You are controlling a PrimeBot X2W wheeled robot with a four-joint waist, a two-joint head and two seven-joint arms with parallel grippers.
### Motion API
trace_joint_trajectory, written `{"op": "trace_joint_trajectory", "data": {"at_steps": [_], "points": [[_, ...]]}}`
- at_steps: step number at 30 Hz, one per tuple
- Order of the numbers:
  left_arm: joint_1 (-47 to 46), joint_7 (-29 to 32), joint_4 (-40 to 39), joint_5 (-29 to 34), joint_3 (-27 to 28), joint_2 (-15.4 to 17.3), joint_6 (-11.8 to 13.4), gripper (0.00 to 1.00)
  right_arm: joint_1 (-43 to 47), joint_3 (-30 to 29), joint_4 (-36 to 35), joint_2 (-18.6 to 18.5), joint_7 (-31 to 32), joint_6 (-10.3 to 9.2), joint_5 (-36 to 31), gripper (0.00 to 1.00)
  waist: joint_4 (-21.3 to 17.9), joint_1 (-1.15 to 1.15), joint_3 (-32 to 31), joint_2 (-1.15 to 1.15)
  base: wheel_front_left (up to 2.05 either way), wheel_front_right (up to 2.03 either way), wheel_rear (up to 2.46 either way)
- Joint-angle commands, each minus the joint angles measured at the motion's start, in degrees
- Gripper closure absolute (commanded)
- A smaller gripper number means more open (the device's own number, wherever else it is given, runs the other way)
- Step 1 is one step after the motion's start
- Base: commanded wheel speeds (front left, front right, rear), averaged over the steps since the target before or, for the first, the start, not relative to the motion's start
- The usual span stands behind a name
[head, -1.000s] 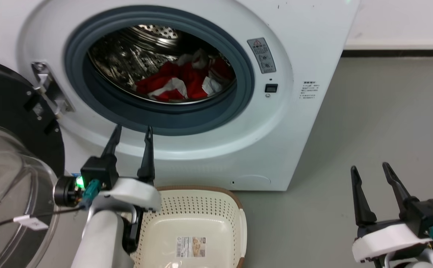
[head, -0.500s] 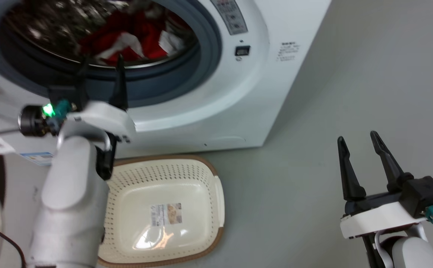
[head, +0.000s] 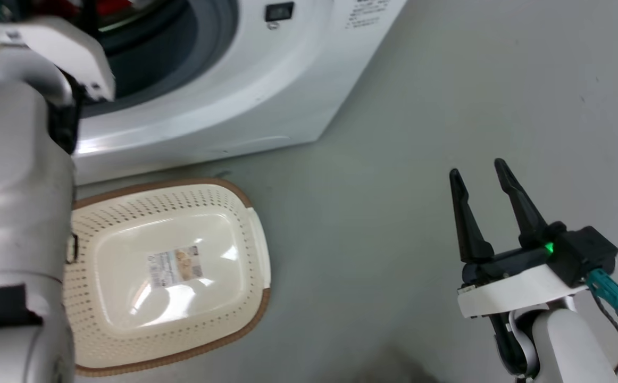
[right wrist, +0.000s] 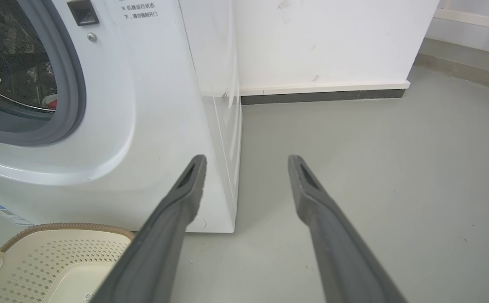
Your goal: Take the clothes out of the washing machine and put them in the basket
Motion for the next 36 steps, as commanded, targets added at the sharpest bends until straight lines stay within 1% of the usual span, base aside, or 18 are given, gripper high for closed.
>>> {"op": "trace_joint_trajectory", "data": {"at_steps": [1,6,12,15,19,20,25,26,27,28,33,36], "points": [[-2.2,0.9,1.1,-0.2,-0.1,1.0,-0.4,0.0,-1.4,0.6,0.4,-0.1,-0.4,-0.02,0.8,0.0,-3.2,-0.01,3.4,0.0,0.0,0.0,0.0],[-9.7,6.4,5.3,-0.1,-1.7,3.9,-1.2,0.0,-3.2,2.7,1.5,-0.1,-0.7,-0.02,2.8,0.0,-5.6,-0.01,6.1,0.0,0.0,0.0,0.0],[-17.4,15.6,10.0,-1.6,-3.5,6.3,-1.8,0.0,-4.1,5.1,0.9,-0.1,-0.7,-0.02,4.9,0.0,-8.0,-0.01,8.4,0.0,0.0,0.0,0.0],[-19.4,20.7,11.9,-2.4,-4.5,6.7,-1.9,0.0,-4.2,6.0,0.8,-0.1,-0.6,-0.02,5.8,0.0,-9.0,-0.01,9.1,0.0,0.0,0.0,0.0],[-21.6,27.3,14.3,-3.9,-4.8,8.5,-1.9,0.0,-4.2,7.0,0.7,-0.1,-0.7,-0.02,6.9,0.0,-10.2,-0.01,9.9,0.0,0.0,0.0,0.0],[-21.6,27.3,14.3,-3.9,-4.8,8.5,-1.9,0.0,-4.2,7.0,0.7,-0.1,-0.7,-0.02,6.9,0.0,-10.2,-0.01,9.9,0.0,0.0,0.0,0.0],[-22.4,35.0,17.0,-5.3,-4.6,9.6,-1.9,0.0,-4.3,7.7,0.7,-0.1,-0.7,-0.02,7.6,0.0,-11.1,-0.01,10.5,0.0,0.0,0.0,0.0],[-22.5,36.1,17.3,-5.6,-4.6,9.8,-1.9,0.49,-4.3,7.7,0.7,-0.1,-0.7,-0.02,7.5,0.0,-11.2,-0.01,10.6,0.0,0.0,0.0,0.0],[-22.7,37.0,17.4,-5.8,-4.5,10.0,-1.8,0.77,-4.3,7.8,0.7,-0.1,-0.7,-0.02,7.6,0.0,-11.2,-0.01,10.6,0.0,0.0,0.0,0.0],[-22.9,37.7,17.5,-6.0,-4.4,10.1,-1.5,1.0,-4.3,7.9,0.8,-0.1,-0.7,-0.02,7.7,0.0,-11.3,-0.01,10.7,0.0,0.0,0.0,0.0],[-23.0,38.8,16.5,-6.5,-4.5,10.3,-0.7,1.0,-4.6,8.1,1.1,-0.1,-0.7,-0.02,7.8,0.0,-11.2,-0.01,10.6,0.0,0.0,0.0,0.0],[-22.1,35.8,14.6,-7.0,-4.2,10.0,0.3,1.0,-4.6,7.8,1.4,-0.1,-0.7,-0.02,7.7,0.0,-10.7,-0.01,9.9,0.0,0.0,0.0,0.0]]}}
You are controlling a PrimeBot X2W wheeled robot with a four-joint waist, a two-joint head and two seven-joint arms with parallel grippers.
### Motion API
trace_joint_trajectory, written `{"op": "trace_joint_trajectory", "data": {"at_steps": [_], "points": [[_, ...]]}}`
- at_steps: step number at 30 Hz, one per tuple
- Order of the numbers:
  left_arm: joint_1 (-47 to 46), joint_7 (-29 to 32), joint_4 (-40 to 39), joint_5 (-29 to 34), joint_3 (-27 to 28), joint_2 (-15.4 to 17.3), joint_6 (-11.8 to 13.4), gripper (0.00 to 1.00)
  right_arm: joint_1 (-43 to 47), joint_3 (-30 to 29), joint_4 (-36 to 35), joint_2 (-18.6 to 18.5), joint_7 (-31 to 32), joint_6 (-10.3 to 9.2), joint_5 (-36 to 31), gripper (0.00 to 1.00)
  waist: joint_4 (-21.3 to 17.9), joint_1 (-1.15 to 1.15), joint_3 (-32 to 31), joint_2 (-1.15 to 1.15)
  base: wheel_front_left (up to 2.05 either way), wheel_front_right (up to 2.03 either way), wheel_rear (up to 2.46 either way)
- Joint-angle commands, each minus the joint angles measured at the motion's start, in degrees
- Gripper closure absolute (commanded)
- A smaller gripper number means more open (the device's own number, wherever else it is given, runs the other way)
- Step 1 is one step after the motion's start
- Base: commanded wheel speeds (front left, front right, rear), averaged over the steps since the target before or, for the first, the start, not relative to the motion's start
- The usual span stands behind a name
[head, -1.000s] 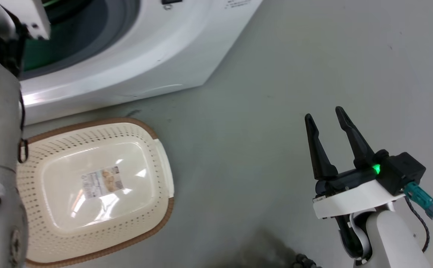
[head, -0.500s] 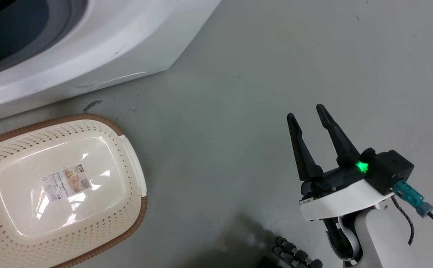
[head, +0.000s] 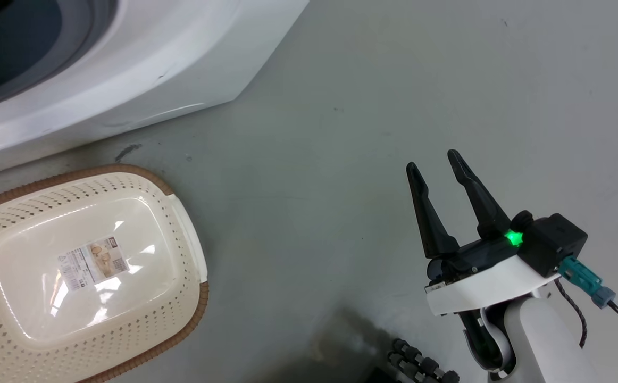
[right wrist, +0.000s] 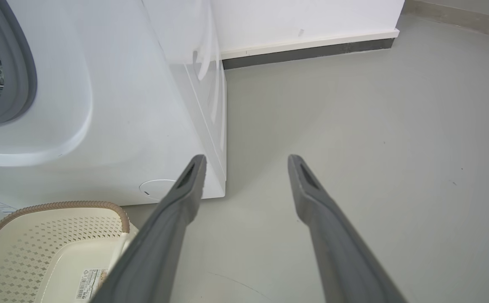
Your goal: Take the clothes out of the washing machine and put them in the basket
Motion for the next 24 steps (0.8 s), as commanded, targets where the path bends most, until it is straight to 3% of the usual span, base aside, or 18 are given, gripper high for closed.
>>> {"op": "trace_joint_trajectory", "data": {"at_steps": [1,14,19,24], "points": [[1.0,-1.0,-0.5,-0.1,-0.1,-0.2,0.3,1.0,-0.9,-0.2,0.1,0.0,-0.1,-0.04,-0.2,0.0,0.5,-0.01,-0.6,0.0,0.0,0.0,0.0],[16.2,-31.7,-5.9,-0.1,-1.2,-4.4,1.6,1.0,1.7,-2.9,2.5,-0.1,-0.1,-0.03,-4.1,0.0,7.1,-0.01,-13.5,0.0,0.0,0.0,0.0],[21.2,-39.1,-4.7,-0.5,-1.5,-6.5,2.3,1.0,3.4,-3.6,3.7,-0.1,-0.1,-0.04,-5.6,0.0,9.9,-0.01,-18.5,0.0,0.0,0.0,0.0],[26.0,-42.8,-4.7,-1.9,-0.9,-8.4,2.2,1.0,5.4,-4.4,4.9,-0.1,-0.1,-0.03,-6.7,0.0,12.2,-0.01,-23.0,0.0,0.0,0.0,0.0]]}}
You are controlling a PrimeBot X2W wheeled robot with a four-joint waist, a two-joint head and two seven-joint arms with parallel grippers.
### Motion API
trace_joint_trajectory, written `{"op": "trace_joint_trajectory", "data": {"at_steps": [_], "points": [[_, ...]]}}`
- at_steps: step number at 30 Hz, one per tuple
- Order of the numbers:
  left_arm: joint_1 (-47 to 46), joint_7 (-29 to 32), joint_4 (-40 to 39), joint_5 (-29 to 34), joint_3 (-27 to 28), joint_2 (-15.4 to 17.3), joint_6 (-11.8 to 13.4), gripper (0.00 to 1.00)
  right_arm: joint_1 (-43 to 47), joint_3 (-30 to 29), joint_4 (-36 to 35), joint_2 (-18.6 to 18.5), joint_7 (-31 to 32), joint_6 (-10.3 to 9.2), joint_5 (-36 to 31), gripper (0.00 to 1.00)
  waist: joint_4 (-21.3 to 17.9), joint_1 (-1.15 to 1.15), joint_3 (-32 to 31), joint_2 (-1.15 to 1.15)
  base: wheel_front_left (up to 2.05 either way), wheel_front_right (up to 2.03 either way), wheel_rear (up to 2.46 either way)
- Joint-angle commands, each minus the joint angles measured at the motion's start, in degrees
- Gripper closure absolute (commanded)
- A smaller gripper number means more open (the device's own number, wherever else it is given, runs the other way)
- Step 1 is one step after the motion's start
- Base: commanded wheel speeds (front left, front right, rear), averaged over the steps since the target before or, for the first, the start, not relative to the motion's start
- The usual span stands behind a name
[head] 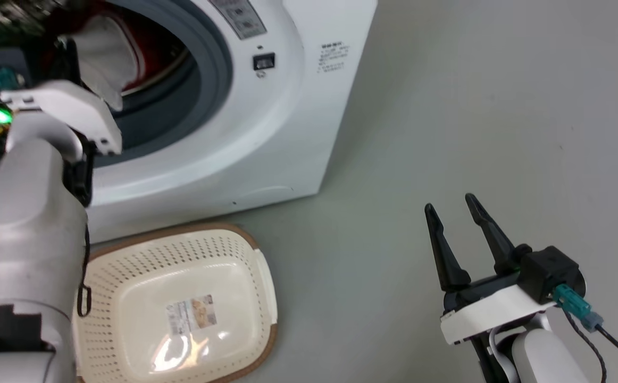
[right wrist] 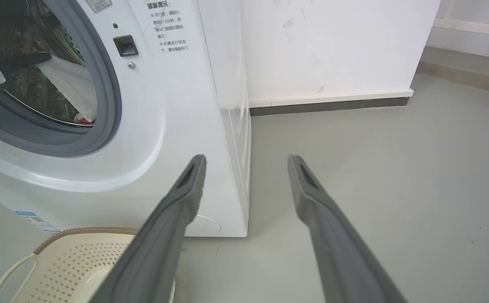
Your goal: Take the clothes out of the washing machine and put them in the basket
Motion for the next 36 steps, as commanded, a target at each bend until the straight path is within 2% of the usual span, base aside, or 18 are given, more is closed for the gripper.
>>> {"op": "trace_joint_trajectory", "data": {"at_steps": [1,8,18,24,36], "points": [[1.4,-0.6,-0.6,-0.3,0.3,-0.2,-0.1,1.0,0.7,-0.2,0.3,-0.1,-0.1,-0.02,-0.4,0.0,2.6,0.0,-3.4,0.0,0.0,0.0,0.0],[9.4,-1.4,-8.2,-1.2,1.4,-2.1,-0.2,1.0,3.3,-1.7,1.0,-0.1,0.3,-0.02,-1.2,0.0,4.9,0.0,-8.4,0.0,0.0,0.0,0.0],[23.9,-1.4,-29.5,-1.0,3.7,-5.8,0.4,1.0,6.8,-3.3,-0.1,-0.1,2.2,-0.02,-2.3,0.0,8.3,0.0,-13.8,0.0,0.0,0.0,0.0],[30.4,-1.4,-42.7,0.3,2.6,-7.8,1.1,1.0,8.5,-4.0,-1.5,-0.1,3.4,-0.02,-2.9,0.0,10.3,0.0,-15.5,0.0,0.0,0.0,0.0],[38.1,1.9,-70.4,1.8,-0.1,-8.3,3.0,1.0,9.8,-4.4,-3.2,-0.1,4.8,-0.02,-3.2,0.0,13.4,0.0,-16.6,0.0,0.0,0.0,0.0]]}}
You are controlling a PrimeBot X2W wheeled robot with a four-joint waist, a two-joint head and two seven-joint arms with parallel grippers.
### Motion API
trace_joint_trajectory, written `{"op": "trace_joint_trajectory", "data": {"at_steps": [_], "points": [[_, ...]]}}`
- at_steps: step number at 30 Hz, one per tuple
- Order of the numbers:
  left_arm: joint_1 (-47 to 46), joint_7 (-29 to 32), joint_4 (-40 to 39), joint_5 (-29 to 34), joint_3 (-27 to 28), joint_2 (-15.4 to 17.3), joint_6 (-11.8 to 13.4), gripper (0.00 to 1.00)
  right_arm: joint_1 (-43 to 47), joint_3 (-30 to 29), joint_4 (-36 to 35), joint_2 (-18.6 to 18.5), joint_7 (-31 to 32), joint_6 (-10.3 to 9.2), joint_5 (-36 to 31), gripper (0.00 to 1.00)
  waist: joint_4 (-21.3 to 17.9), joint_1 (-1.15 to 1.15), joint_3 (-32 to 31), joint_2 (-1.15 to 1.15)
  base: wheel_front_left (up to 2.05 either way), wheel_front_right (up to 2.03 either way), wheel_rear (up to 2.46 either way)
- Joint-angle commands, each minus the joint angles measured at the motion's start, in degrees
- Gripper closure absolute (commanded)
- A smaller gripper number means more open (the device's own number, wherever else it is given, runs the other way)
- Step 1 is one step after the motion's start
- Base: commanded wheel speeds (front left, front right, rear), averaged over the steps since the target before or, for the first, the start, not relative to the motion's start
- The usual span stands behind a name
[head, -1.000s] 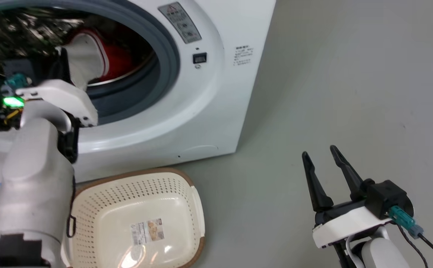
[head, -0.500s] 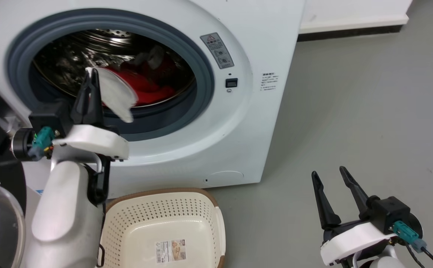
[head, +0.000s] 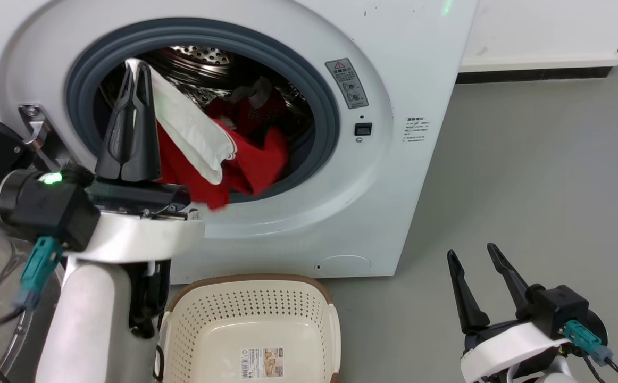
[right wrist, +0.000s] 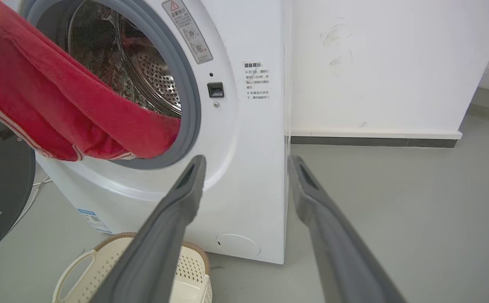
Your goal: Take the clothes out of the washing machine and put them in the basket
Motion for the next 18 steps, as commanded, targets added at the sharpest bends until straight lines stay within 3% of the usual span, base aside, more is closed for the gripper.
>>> {"op": "trace_joint_trajectory", "data": {"at_steps": [1,10,18], "points": [[1.2,0.5,-2.5,0.4,-0.2,0.0,0.4,1.0,0.8,0.0,-0.3,-0.1,0.2,-0.02,-0.4,0.0,0.3,0.01,-0.2,0.0,0.0,0.0,0.0],[6.1,4.1,-13.6,-0.4,0.1,0.0,2.2,1.0,0.9,0.3,-0.8,-0.1,0.8,-0.02,-0.1,0.0,0.9,0.01,0.0,0.0,0.0,0.0,0.0],[13.7,5.5,-8.1,-1.7,-1.1,-1.0,3.3,1.0,0.6,0.6,-0.9,-0.1,0.7,-0.02,0.0,0.0,0.9,0.01,1.1,0.0,0.0,0.0,0.0]]}}
